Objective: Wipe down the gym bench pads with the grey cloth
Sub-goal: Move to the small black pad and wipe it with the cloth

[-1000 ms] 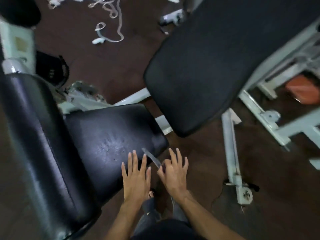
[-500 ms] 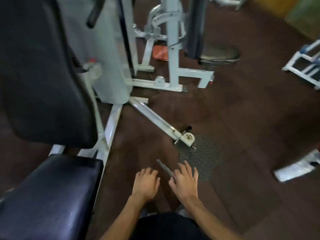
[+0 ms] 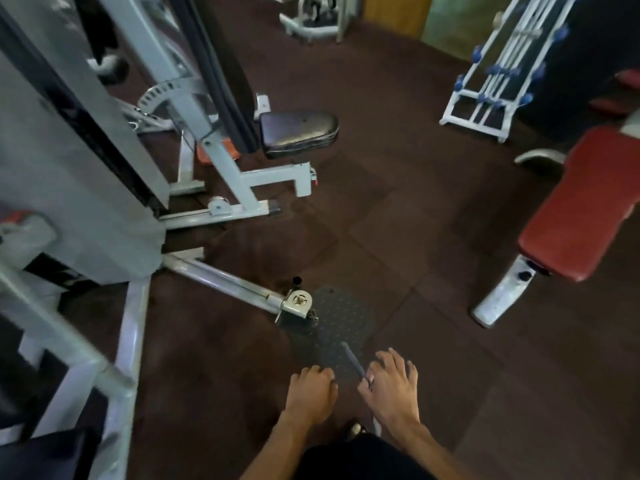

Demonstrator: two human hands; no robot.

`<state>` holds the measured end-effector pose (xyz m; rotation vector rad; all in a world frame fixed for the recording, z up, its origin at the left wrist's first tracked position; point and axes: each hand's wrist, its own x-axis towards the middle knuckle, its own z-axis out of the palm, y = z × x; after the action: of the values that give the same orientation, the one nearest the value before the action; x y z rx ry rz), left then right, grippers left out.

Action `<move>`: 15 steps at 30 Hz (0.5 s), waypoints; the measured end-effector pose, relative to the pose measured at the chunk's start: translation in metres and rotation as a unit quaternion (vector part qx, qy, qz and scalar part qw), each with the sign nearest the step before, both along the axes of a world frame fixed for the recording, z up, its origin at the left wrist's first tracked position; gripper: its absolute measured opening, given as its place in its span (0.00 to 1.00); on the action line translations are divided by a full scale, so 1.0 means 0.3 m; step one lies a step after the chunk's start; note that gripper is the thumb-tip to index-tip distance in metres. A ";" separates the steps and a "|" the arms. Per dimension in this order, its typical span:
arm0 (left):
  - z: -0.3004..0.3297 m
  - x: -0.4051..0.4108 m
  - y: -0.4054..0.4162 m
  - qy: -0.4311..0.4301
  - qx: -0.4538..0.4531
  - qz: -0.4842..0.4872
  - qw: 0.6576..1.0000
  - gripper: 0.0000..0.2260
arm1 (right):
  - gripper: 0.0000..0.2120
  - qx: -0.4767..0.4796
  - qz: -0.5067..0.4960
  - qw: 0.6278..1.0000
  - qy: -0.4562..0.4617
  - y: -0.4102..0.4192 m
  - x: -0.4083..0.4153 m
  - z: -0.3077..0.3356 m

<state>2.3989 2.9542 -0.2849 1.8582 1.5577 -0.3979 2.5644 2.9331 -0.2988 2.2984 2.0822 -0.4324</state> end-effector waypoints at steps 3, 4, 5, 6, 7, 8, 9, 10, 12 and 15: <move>-0.001 0.116 0.111 -0.002 0.004 -0.011 1.000 0.16 | 0.11 -0.003 -0.013 1.000 0.001 0.099 0.116 -0.009; -0.001 0.148 0.158 -0.003 0.004 -0.015 1.000 0.16 | 0.09 -0.009 -0.017 1.000 0.005 0.140 0.149 -0.012; -0.002 0.179 0.209 -0.004 0.005 -0.021 1.000 0.16 | 0.07 -0.012 -0.023 1.000 0.014 0.185 0.180 -0.014; -0.007 0.207 0.263 -0.003 0.006 -0.027 1.000 0.16 | 0.05 -0.014 -0.029 0.999 0.024 0.232 0.211 -0.018; -0.017 0.234 0.319 0.000 0.012 -0.031 0.999 0.16 | 0.05 -0.012 -0.035 0.999 0.033 0.280 0.238 -0.021; -0.025 0.260 0.380 0.004 0.017 -0.032 0.999 0.16 | 0.05 -0.010 -0.042 0.998 0.040 0.333 0.264 -0.023; -0.034 0.287 0.447 0.008 0.022 -0.032 0.999 0.16 | 0.05 -0.008 -0.048 0.998 0.046 0.393 0.289 -0.022; -0.043 0.312 0.518 0.009 0.028 -0.035 0.999 0.16 | 0.06 -0.004 -0.050 0.997 0.052 0.461 0.312 -0.021; -0.060 0.357 0.674 0.007 0.033 -0.041 0.999 0.16 | 0.08 0.004 -0.051 0.997 0.064 0.612 0.354 -0.024; -0.063 0.401 0.932 0.004 0.035 -0.041 0.999 0.16 | 0.07 0.003 -0.057 0.996 0.070 0.861 0.393 -0.027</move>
<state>2.5193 3.2339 -0.3038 1.9822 1.5214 -0.3913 2.6823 3.1912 -0.3070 2.4665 2.0189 -0.6078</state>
